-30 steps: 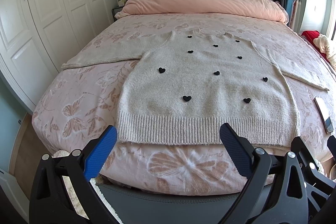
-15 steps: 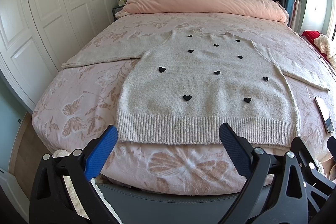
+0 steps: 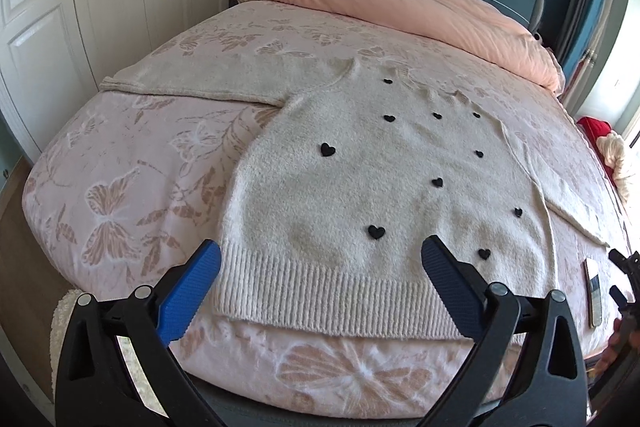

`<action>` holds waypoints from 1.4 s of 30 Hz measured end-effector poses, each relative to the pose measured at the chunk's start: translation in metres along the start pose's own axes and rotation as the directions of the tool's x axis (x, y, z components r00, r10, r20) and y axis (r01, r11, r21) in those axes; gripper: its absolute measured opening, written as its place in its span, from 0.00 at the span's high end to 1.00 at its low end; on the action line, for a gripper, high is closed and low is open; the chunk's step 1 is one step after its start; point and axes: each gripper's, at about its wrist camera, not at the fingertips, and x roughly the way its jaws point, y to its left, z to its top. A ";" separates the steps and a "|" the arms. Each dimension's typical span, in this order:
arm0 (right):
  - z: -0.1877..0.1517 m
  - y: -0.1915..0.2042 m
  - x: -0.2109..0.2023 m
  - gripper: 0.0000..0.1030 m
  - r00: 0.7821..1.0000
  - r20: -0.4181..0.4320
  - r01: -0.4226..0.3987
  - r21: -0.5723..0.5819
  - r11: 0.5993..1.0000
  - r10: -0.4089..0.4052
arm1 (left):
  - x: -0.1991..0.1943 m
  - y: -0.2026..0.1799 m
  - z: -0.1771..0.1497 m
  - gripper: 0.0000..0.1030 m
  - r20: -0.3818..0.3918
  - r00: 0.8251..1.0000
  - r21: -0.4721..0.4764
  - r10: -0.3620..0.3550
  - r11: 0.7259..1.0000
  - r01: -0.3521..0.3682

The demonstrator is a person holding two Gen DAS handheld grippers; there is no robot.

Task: Fold small clothes
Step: 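Grasp a sleeve cuff with the left tool while the right tool grasps the sleeve fabric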

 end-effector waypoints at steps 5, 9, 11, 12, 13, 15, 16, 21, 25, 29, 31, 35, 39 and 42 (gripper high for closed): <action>0.109 -0.078 0.069 0.08 0.996 0.026 0.085 0.172 0.981 -0.090 | 0.031 -0.003 0.021 0.05 -0.013 0.999 -0.023 0.033 0.999 -0.033; 0.160 -0.127 0.125 0.08 0.987 -0.020 0.157 0.299 0.941 -0.158 | 0.057 -0.015 0.032 0.05 -0.038 0.999 -0.030 0.039 0.999 -0.040; 0.171 -0.142 0.147 0.08 0.980 -0.042 0.195 0.337 0.921 -0.192 | 0.069 -0.020 0.036 0.05 -0.052 0.998 -0.025 0.042 0.999 -0.043; 0.174 -0.147 0.158 0.09 0.978 -0.058 0.207 0.340 0.917 -0.199 | 0.075 -0.022 0.037 0.05 -0.058 0.997 -0.023 0.043 0.999 -0.045; 0.176 -0.150 0.168 0.14 0.975 -0.071 0.223 0.339 0.914 -0.212 | 0.079 -0.024 0.037 0.05 -0.064 0.997 -0.020 0.048 0.999 -0.049; 0.178 -0.149 0.181 0.27 0.973 -0.076 0.232 0.334 0.914 -0.219 | 0.089 -0.026 0.038 0.05 -0.079 0.996 -0.016 0.047 0.999 -0.048; 0.179 -0.145 0.183 0.51 0.974 -0.055 0.226 0.328 0.917 -0.220 | 0.093 -0.027 0.038 0.05 -0.087 0.995 -0.013 0.047 0.999 -0.048; 0.199 -0.075 0.153 0.91 0.986 0.162 -0.075 0.266 0.961 0.033 | 0.105 -0.026 0.046 0.05 -0.092 0.996 -0.022 0.003 1.000 -0.005; 0.194 0.076 0.107 0.91 0.894 0.189 -0.401 -0.067 0.914 0.406 | 0.107 -0.023 0.065 0.05 -0.054 0.992 -0.101 -0.115 0.989 0.109; 0.127 0.227 0.108 0.84 0.775 -0.061 -0.617 -0.292 0.731 0.630 | 0.111 -0.025 0.093 0.05 -0.017 0.973 -0.174 -0.232 0.958 0.226; 0.083 0.276 0.126 0.76 0.768 -0.161 -0.630 -0.368 0.684 0.620 | 0.119 -0.026 0.107 0.05 -0.009 0.956 -0.216 -0.293 0.934 0.284; 0.031 0.279 0.152 0.70 0.795 -0.194 -0.604 -0.345 0.719 0.574 | 0.156 -0.031 0.135 0.05 -0.035 0.926 -0.280 -0.376 0.893 0.352; 0.015 0.211 0.159 0.57 0.838 -0.166 -0.545 -0.187 0.817 0.521 | 0.209 -0.044 0.160 0.05 -0.082 0.920 -0.307 -0.382 0.888 0.342; 0.011 0.161 0.165 0.51 0.872 -0.158 -0.479 -0.090 0.873 0.462 | 0.254 -0.048 0.168 0.05 -0.136 0.912 -0.393 -0.386 0.867 0.308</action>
